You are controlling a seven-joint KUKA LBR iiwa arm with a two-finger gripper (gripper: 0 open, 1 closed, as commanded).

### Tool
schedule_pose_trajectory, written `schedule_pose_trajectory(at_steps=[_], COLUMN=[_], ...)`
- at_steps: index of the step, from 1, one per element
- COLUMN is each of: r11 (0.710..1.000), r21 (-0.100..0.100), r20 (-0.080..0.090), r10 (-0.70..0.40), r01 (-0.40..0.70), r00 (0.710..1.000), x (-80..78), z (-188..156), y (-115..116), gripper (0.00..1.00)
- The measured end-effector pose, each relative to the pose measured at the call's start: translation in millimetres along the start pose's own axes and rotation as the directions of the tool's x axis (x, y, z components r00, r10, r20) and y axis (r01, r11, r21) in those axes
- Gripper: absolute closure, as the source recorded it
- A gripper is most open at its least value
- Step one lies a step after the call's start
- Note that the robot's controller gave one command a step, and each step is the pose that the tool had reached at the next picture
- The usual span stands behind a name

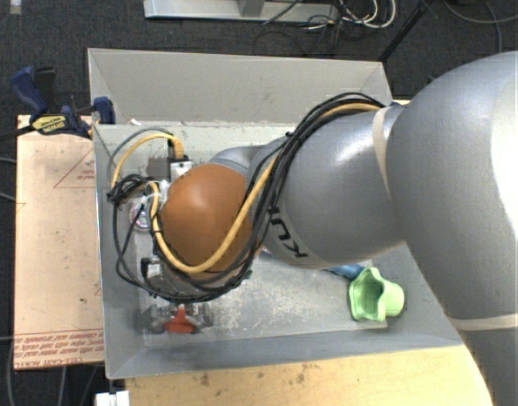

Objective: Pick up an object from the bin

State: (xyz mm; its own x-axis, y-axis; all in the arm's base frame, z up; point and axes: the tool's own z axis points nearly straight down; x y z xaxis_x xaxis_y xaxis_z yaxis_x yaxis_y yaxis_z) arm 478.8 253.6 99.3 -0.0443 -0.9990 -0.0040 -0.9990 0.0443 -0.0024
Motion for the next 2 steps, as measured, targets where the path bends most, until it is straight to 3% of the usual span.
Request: schedule_pose_trajectory(at_steps=[2], r11=[1.0], r21=[-0.001], r20=[0.0], r10=[0.008], r01=[-0.008], r00=[1.0], x=[-2.0], z=[-13.8], y=[-0.3], gripper=[1.0])
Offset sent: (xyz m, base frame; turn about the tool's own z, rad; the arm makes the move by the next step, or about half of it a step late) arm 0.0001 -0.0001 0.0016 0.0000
